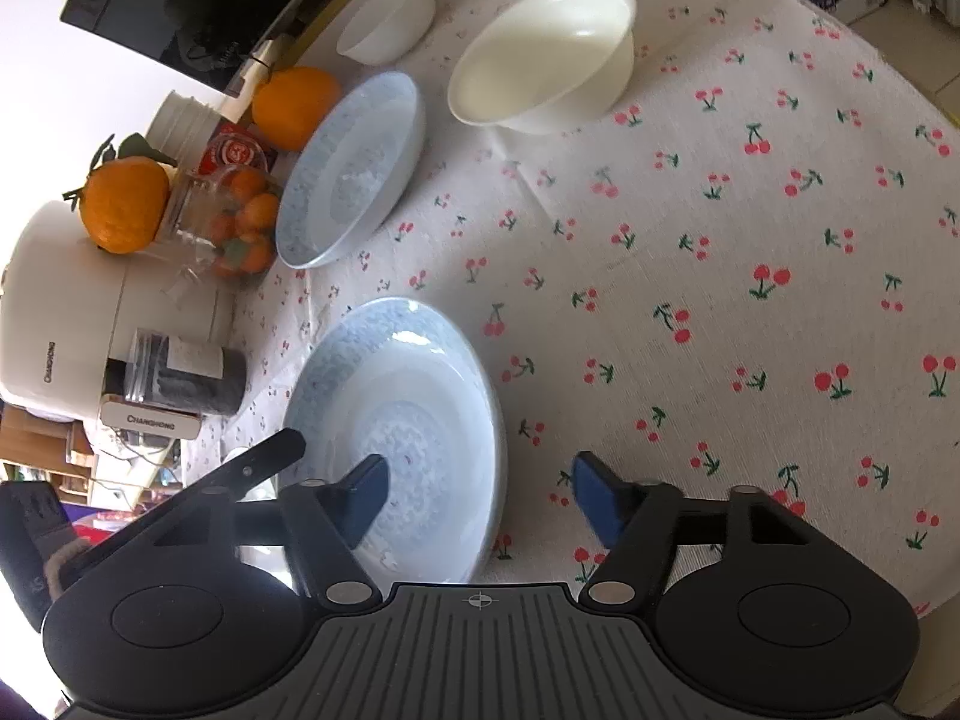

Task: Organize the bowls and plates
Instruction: 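Close the left tool on the blue-patterned plate rim while the right tool closes beside it, then lift the blue-patterned plate off the cloth with both tools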

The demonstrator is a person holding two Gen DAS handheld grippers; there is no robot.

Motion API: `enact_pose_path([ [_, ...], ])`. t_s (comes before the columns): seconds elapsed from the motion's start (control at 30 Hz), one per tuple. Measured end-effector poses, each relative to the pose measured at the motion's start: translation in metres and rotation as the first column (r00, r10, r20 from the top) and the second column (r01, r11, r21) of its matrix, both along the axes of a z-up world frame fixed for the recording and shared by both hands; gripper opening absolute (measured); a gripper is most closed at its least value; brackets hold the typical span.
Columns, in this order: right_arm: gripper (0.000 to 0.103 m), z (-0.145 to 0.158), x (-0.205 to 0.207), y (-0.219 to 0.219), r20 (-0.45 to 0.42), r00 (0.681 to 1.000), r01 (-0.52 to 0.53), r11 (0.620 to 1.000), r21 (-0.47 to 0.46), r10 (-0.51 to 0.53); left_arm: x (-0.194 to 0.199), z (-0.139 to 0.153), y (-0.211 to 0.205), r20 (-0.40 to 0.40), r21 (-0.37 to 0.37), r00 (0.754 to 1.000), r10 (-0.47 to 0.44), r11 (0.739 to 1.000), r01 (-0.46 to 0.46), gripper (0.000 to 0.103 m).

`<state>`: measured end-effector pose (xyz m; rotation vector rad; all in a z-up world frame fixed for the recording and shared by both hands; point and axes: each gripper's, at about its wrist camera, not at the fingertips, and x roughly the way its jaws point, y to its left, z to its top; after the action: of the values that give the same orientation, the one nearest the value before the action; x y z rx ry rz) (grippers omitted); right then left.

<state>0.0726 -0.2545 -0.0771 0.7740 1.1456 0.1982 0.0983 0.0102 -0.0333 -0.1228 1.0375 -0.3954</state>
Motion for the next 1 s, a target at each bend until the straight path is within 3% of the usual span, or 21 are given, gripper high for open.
enact_pose_path([
  [0.23, 0.033, -0.009, -0.001, 0.006, -0.037, 0.999, -0.027, 1.000, -0.016, 0.026, 0.004, -0.008, -0.002, -0.027, 0.027, 1.000, 0.001, 1.000, 0.000, 0.013],
  [0.5, 0.015, -0.011, 0.002, 0.023, -0.036, 0.995, -0.092, 0.994, -0.052, 0.091, 0.003, -0.011, -0.007, -0.031, 0.049, 0.999, -0.025, 0.998, 0.026, 0.007],
  [0.7, 0.012, -0.004, 0.006, 0.027, -0.003, 0.995, -0.103, 0.989, -0.107, 0.103, 0.000, -0.010, -0.011, -0.029, 0.005, 0.998, -0.059, 0.998, 0.059, 0.002],
  [0.8, 0.012, 0.004, 0.012, 0.026, 0.034, 0.995, -0.088, 0.989, -0.117, 0.093, -0.003, -0.004, -0.017, 0.010, 0.035, 0.997, -0.071, 0.997, 0.071, 0.002],
  [1.0, 0.009, 0.004, 0.024, 0.024, 0.037, 0.997, -0.068, 0.988, -0.137, 0.074, 0.004, -0.002, -0.001, 0.028, 0.038, 0.999, -0.015, 0.999, 0.014, 0.008],
])
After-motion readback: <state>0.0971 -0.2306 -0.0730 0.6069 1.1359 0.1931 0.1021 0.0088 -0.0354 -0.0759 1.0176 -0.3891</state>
